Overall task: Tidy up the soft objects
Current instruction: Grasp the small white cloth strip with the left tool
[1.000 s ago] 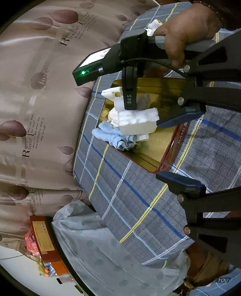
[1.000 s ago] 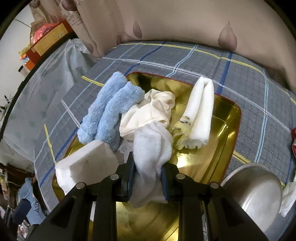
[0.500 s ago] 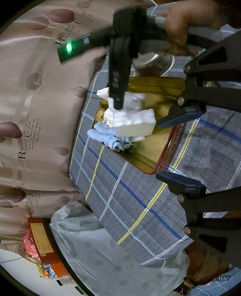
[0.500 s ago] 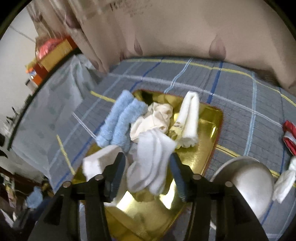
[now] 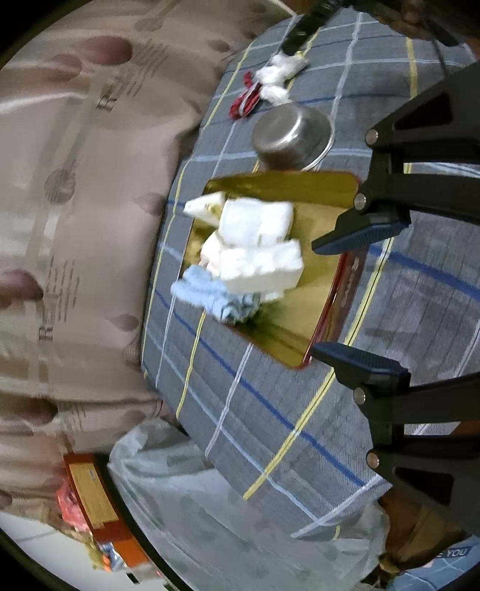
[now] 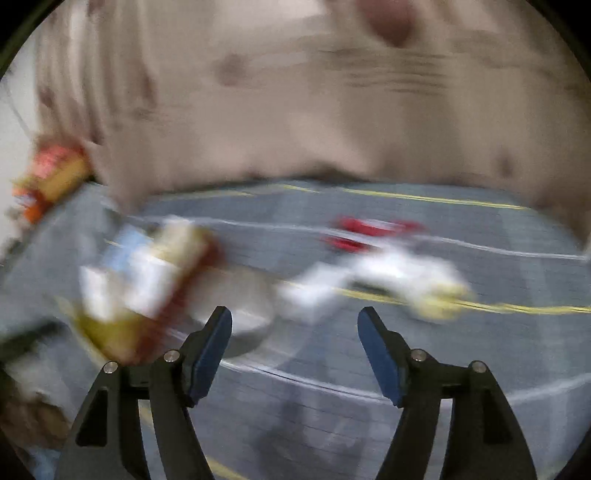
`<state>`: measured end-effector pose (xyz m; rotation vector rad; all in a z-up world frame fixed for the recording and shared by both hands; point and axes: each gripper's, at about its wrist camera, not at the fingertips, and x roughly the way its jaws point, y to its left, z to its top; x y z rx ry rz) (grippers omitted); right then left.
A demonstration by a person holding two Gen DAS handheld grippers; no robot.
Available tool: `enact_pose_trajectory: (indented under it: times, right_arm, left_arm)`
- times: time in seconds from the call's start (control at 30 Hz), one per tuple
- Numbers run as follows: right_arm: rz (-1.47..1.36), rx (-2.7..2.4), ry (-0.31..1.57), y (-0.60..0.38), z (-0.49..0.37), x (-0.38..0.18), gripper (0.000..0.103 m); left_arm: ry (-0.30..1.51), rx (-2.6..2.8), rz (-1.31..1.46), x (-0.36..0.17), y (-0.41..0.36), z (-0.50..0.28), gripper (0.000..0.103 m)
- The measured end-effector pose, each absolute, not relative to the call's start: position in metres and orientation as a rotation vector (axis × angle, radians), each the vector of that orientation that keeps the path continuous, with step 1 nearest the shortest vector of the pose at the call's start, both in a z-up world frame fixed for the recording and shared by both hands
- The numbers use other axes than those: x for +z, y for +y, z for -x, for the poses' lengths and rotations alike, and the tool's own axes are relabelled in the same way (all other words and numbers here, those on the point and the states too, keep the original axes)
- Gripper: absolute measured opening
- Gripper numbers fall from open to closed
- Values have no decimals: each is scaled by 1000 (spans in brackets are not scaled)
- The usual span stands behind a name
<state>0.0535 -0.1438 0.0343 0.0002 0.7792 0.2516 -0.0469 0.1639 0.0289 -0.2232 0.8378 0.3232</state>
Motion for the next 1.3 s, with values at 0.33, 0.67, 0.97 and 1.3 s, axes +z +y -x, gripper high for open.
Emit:
enact_pose_trajectory:
  times: [0.33, 0.67, 0.97, 1.3]
  right_arm:
    - [28, -116, 884, -289, -43, -26, 68]
    - [-77, -75, 885, -308, -46, -33, 81]
    - [-149, -27, 874, -313, -45, -31, 81]
    - [-163, 6, 884, -313, -47, -33, 80]
  left_arm:
    - [861, 58, 87, 35, 103, 27, 50]
    - [924, -410, -98, 52, -11, -80, 50]
    - [1071, -569, -321, 6, -80, -173, 50]
    - [1164, -585, -397, -32, -90, -200, 50]
